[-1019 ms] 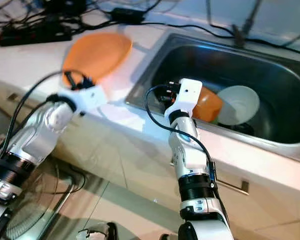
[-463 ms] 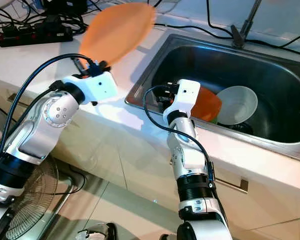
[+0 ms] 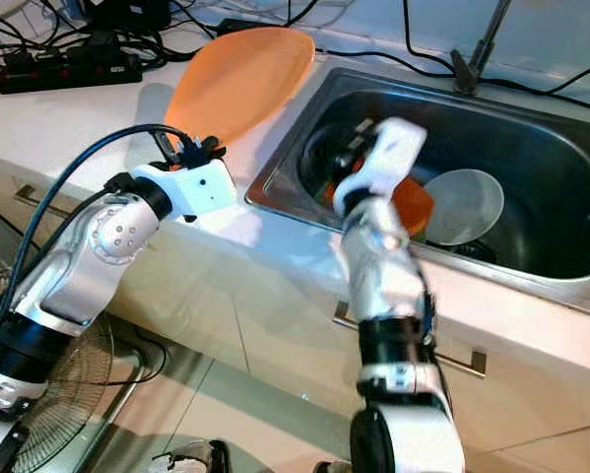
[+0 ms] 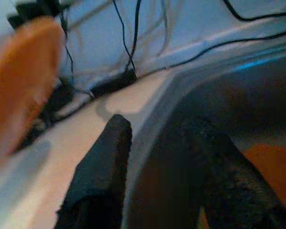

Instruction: Kitchen organization

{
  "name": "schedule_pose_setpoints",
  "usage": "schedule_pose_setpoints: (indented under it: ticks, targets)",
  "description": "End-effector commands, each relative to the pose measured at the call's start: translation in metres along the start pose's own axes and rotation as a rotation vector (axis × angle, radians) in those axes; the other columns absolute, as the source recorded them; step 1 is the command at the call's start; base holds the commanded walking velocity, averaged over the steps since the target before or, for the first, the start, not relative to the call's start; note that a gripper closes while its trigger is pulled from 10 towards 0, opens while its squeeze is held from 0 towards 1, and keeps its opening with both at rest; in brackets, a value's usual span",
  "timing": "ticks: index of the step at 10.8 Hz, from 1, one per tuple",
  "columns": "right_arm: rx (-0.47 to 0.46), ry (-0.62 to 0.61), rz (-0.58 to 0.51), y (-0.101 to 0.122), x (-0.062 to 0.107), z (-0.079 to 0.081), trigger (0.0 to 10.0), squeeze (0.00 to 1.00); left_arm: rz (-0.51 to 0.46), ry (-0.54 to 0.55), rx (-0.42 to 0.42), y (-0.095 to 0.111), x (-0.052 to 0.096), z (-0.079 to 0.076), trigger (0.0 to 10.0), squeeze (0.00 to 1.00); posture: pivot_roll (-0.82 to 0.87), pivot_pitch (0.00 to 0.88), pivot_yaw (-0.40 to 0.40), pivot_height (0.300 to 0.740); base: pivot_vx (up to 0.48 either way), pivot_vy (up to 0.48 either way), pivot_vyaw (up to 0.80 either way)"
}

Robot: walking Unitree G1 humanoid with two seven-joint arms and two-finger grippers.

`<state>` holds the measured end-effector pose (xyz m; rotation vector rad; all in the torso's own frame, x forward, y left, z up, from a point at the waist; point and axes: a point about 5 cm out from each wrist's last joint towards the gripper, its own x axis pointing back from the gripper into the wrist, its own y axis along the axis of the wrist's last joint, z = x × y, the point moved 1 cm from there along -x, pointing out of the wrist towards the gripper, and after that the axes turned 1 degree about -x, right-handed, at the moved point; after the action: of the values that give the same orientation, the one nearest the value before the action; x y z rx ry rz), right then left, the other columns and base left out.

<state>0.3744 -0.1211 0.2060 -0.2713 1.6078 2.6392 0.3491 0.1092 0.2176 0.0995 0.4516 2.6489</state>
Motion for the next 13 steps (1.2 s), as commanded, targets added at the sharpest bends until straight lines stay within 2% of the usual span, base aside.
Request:
schedule_pose_setpoints:
  ticks: [1, 2, 3, 8, 13]
  targets:
    - [-0.055, 0.011, -0.002, 0.007, -0.001, 0.004, 10.0, 1.00, -0.026, 0.003, -0.014, 0.006, 0.000, -0.001, 10.0, 0.00, 0.10, 0.071, 0.011, 0.740, 0.000, 0.000, 0.00]
    - [-0.112, 0.026, 0.001, 0.011, -0.002, 0.008, 10.0, 0.83, -0.029, 0.001, -0.012, 0.007, -0.001, -0.001, 10.0, 0.00, 0.10, 0.070, 0.015, 0.740, 0.000, 0.000, 0.00]
    - [-0.171, 0.046, 0.006, 0.016, -0.003, 0.011, 10.0, 0.01, -0.035, -0.007, -0.008, 0.009, -0.003, -0.004, 10.0, 0.00, 0.10, 0.069, 0.014, 0.740, 0.000, 0.000, 0.00]
    - [-0.259, 0.078, 0.030, 0.019, -0.001, 0.017, 10.0, 0.00, -0.040, -0.038, -0.008, 0.011, -0.004, -0.010, 10.0, 0.00, 0.10, 0.070, 0.017, 0.740, 0.000, 0.000, 0.00]
    - [-0.318, 0.097, 0.040, 0.017, 0.001, 0.022, 10.0, 0.00, -0.063, -0.094, -0.003, 0.018, -0.003, -0.024, 10.0, 0.00, 0.10, 0.073, 0.018, 0.740, 0.000, 0.000, 0.00]
